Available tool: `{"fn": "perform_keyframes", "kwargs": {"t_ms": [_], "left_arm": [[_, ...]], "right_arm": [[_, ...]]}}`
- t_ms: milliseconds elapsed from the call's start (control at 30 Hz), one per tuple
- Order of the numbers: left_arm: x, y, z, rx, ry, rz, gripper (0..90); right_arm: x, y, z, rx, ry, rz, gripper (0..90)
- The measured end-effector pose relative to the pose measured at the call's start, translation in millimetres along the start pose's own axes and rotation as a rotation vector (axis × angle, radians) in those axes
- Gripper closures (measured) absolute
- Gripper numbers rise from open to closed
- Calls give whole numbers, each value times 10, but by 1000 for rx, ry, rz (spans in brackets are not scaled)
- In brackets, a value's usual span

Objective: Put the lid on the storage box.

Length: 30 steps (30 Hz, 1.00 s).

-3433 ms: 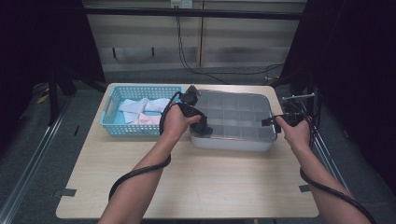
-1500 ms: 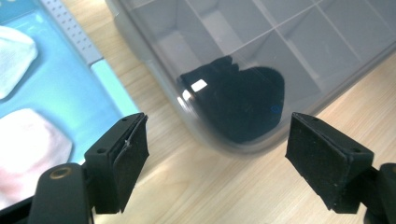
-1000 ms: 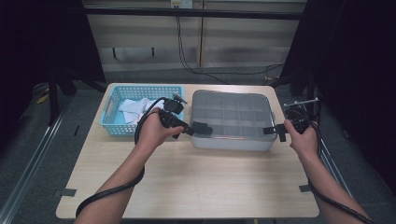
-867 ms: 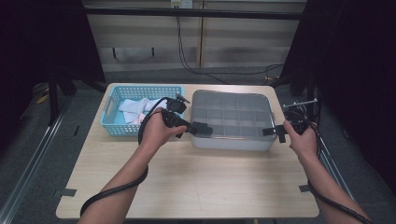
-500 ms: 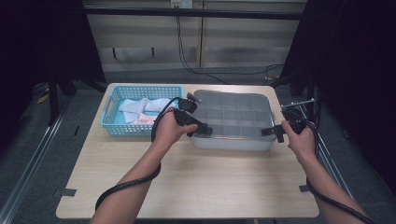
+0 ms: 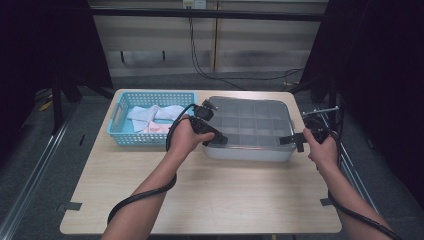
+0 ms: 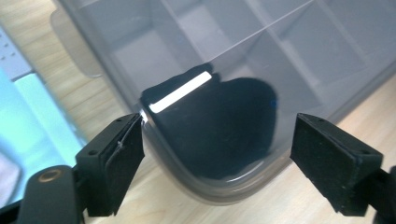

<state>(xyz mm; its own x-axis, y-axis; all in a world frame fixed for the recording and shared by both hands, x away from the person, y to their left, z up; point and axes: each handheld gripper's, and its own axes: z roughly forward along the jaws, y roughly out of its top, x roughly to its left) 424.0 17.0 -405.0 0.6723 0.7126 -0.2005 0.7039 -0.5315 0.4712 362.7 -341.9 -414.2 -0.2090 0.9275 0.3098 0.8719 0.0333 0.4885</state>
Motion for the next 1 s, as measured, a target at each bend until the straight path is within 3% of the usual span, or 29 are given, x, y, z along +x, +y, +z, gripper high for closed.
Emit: {"fn": "perform_keyframes", "kwargs": {"t_ms": [133,367,467,700,1000], "left_arm": [[65,-46,-46,-32,-15,-3,246],[71,-97,-253,-54,2,24,198],[77,-140,-306,-51,-15,32,184],[140,-281,-378,-44,-23,42,180],[193,-451,-441,-33,-30,57,176]], "right_arm": [[-4,-11,-4,-6,-4,-16,185],[-35,-67,-33,-5,-9,-31,185],[-38,-108,-59,-5,-6,-32,184],[-14,-188,-145,-3,-15,-68,185],[16,-355,-163,-5,16,-79,184]]}}
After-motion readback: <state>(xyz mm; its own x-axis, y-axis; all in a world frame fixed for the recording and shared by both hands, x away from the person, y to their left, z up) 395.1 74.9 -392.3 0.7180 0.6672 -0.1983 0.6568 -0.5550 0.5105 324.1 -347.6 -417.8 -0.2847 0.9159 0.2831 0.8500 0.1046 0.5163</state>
